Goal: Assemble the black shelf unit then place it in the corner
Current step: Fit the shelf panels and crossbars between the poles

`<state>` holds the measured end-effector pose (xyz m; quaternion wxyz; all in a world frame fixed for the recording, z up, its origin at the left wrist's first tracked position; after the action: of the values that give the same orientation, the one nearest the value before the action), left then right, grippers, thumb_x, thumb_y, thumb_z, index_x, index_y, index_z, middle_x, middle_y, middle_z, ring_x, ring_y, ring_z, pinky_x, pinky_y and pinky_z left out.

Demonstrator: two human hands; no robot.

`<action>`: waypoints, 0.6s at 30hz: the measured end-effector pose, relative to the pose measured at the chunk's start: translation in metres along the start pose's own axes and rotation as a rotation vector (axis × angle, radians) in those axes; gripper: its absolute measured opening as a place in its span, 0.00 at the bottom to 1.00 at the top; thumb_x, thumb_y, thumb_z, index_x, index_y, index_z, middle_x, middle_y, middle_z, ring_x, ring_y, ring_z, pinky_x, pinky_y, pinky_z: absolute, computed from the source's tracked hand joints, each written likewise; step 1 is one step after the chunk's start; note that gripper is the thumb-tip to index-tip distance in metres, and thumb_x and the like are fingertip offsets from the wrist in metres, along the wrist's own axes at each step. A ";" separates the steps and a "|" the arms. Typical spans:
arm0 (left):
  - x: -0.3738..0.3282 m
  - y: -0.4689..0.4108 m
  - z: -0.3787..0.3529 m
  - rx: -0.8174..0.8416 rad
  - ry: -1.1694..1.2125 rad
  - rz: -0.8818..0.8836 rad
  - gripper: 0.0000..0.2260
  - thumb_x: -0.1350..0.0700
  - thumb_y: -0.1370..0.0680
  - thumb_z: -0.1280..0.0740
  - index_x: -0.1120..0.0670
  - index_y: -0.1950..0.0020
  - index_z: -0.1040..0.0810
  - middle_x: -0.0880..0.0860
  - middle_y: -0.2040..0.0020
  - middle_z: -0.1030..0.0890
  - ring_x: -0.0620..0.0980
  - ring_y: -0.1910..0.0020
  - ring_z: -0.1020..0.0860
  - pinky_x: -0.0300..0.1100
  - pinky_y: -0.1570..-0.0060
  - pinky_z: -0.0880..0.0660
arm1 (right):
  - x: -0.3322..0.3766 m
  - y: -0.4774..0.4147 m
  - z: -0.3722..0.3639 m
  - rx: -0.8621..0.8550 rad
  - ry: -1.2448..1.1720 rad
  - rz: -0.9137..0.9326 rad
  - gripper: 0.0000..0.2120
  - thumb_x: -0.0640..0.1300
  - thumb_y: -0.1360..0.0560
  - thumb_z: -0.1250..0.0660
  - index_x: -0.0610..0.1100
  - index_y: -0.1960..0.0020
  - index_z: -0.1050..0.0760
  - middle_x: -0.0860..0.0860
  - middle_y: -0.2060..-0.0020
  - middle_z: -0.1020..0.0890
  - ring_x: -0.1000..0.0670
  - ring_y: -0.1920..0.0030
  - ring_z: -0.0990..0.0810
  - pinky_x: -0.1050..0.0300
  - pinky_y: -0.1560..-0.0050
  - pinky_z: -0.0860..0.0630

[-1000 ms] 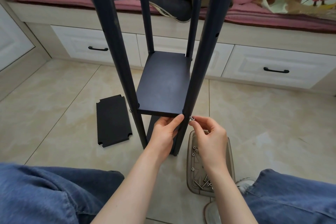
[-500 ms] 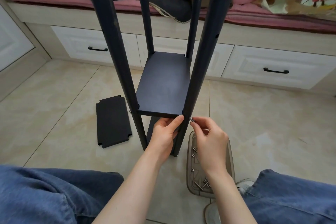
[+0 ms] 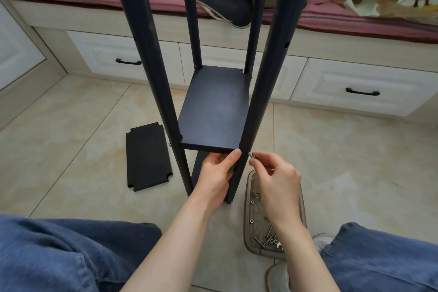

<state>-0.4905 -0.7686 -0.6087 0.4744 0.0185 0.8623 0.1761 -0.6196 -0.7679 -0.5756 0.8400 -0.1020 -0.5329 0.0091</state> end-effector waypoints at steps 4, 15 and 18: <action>0.001 0.000 0.000 -0.004 -0.005 0.001 0.06 0.56 0.20 0.30 0.54 0.44 0.19 0.47 0.51 0.13 0.41 0.51 0.15 0.28 0.62 0.23 | 0.003 0.000 0.001 -0.006 0.059 0.031 0.06 0.39 0.24 0.28 0.43 0.48 0.16 0.52 0.57 0.14 0.56 0.55 0.17 0.63 0.50 0.22; 0.001 0.000 0.000 -0.008 0.001 -0.002 0.06 0.55 0.21 0.30 0.54 0.45 0.18 0.49 0.51 0.13 0.42 0.52 0.15 0.28 0.61 0.23 | -0.002 -0.002 -0.001 0.008 -0.073 -0.079 0.05 0.40 0.25 0.27 0.45 0.50 0.15 0.58 0.59 0.15 0.63 0.56 0.18 0.69 0.54 0.24; 0.000 0.001 -0.001 -0.007 0.004 -0.011 0.11 0.51 0.25 0.28 0.54 0.45 0.18 0.50 0.51 0.13 0.44 0.52 0.14 0.29 0.61 0.23 | -0.003 -0.004 -0.003 0.020 -0.127 -0.108 0.05 0.39 0.26 0.27 0.46 0.51 0.15 0.57 0.60 0.15 0.63 0.57 0.17 0.74 0.57 0.27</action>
<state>-0.4919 -0.7680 -0.6082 0.4738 0.0119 0.8626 0.1766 -0.6181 -0.7732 -0.5788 0.8048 -0.0640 -0.5896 -0.0247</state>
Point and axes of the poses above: each hand's wrist, its own y-axis away from the middle knuckle, its own z-axis out of the back of the hand, x = y × z, the point moved 2 cm from there along -y, towards the middle knuckle
